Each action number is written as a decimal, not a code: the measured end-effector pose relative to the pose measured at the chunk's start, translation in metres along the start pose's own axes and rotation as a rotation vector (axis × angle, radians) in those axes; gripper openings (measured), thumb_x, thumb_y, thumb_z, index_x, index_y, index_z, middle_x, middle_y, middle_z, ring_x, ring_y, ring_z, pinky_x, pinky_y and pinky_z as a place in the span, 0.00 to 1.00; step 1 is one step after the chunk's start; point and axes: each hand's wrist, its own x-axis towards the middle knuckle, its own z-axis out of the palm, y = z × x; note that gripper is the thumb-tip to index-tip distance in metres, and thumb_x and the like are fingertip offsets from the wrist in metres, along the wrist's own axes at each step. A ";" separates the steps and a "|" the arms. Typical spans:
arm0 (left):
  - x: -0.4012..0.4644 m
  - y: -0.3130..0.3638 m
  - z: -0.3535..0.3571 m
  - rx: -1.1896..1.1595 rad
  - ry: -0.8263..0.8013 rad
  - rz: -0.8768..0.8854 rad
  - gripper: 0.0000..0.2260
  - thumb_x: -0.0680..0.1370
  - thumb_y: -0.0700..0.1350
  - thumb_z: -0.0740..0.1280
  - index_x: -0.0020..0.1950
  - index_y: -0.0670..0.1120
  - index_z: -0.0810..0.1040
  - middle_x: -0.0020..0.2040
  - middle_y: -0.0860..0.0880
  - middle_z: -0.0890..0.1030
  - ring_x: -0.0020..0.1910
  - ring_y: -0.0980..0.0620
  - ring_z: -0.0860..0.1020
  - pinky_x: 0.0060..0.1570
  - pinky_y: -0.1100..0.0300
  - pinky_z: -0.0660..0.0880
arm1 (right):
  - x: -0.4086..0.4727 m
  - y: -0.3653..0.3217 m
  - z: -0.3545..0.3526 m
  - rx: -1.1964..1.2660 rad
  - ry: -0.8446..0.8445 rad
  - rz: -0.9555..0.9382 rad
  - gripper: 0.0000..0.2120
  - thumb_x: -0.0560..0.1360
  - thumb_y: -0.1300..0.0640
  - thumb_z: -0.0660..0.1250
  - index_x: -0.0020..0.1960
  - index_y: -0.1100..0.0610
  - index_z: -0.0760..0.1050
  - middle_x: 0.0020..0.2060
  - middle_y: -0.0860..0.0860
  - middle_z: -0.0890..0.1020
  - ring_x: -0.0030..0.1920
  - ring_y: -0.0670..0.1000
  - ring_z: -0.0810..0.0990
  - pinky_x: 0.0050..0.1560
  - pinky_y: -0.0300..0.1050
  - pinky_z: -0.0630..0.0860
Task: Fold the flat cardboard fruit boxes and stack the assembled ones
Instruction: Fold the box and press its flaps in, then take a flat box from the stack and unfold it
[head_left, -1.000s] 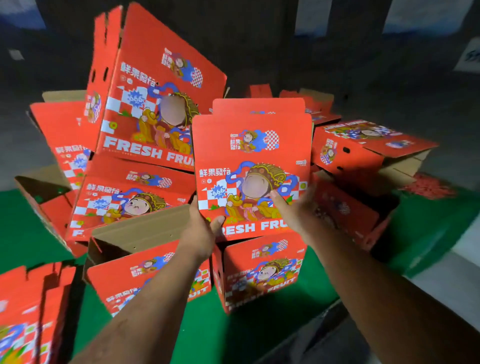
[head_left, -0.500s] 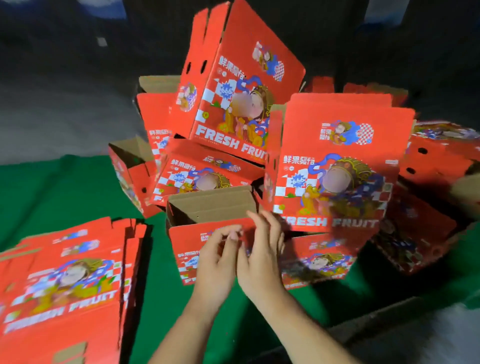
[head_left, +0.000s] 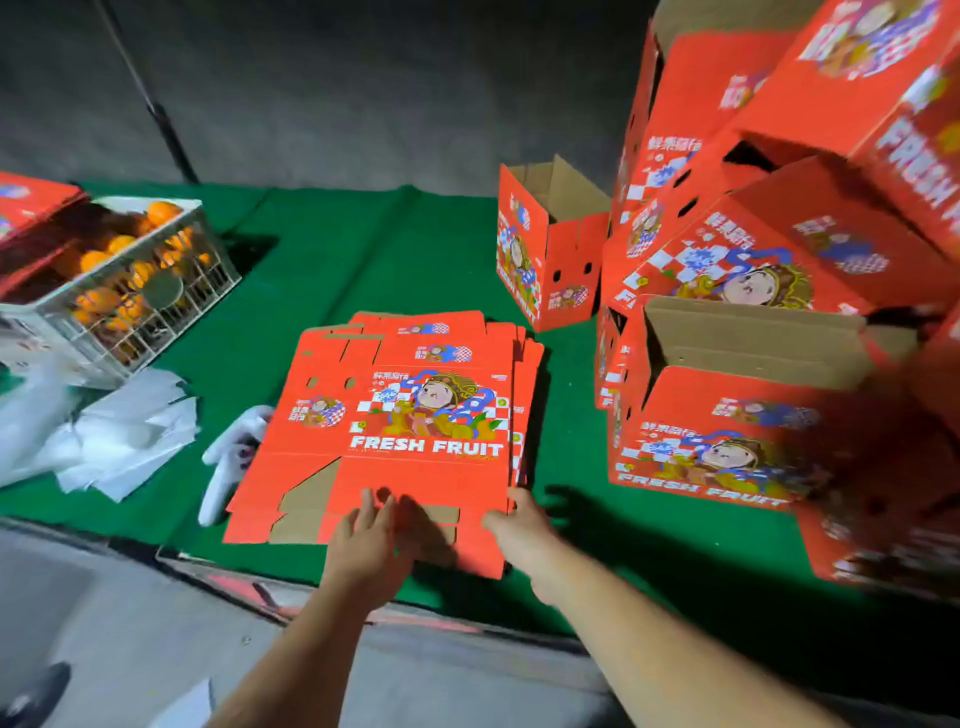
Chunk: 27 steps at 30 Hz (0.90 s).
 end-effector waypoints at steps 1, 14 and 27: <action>0.004 -0.009 0.005 0.012 -0.035 0.022 0.36 0.80 0.53 0.63 0.84 0.50 0.49 0.84 0.45 0.53 0.80 0.41 0.58 0.78 0.51 0.57 | 0.005 0.002 0.003 0.025 0.001 0.031 0.22 0.79 0.60 0.65 0.72 0.51 0.68 0.56 0.49 0.80 0.49 0.48 0.79 0.48 0.41 0.75; -0.019 -0.012 0.031 -0.132 -0.012 0.340 0.34 0.79 0.48 0.63 0.84 0.54 0.54 0.73 0.45 0.76 0.61 0.42 0.77 0.59 0.52 0.70 | 0.052 0.023 -0.004 0.260 0.199 0.424 0.28 0.75 0.43 0.75 0.65 0.57 0.70 0.60 0.58 0.80 0.59 0.59 0.78 0.64 0.57 0.75; -0.009 -0.015 -0.001 -0.206 0.180 0.394 0.31 0.75 0.40 0.66 0.79 0.49 0.68 0.70 0.45 0.78 0.73 0.40 0.71 0.70 0.48 0.69 | 0.027 0.007 -0.048 -0.049 0.394 -0.059 0.09 0.85 0.58 0.60 0.48 0.51 0.76 0.50 0.54 0.82 0.48 0.52 0.79 0.46 0.46 0.74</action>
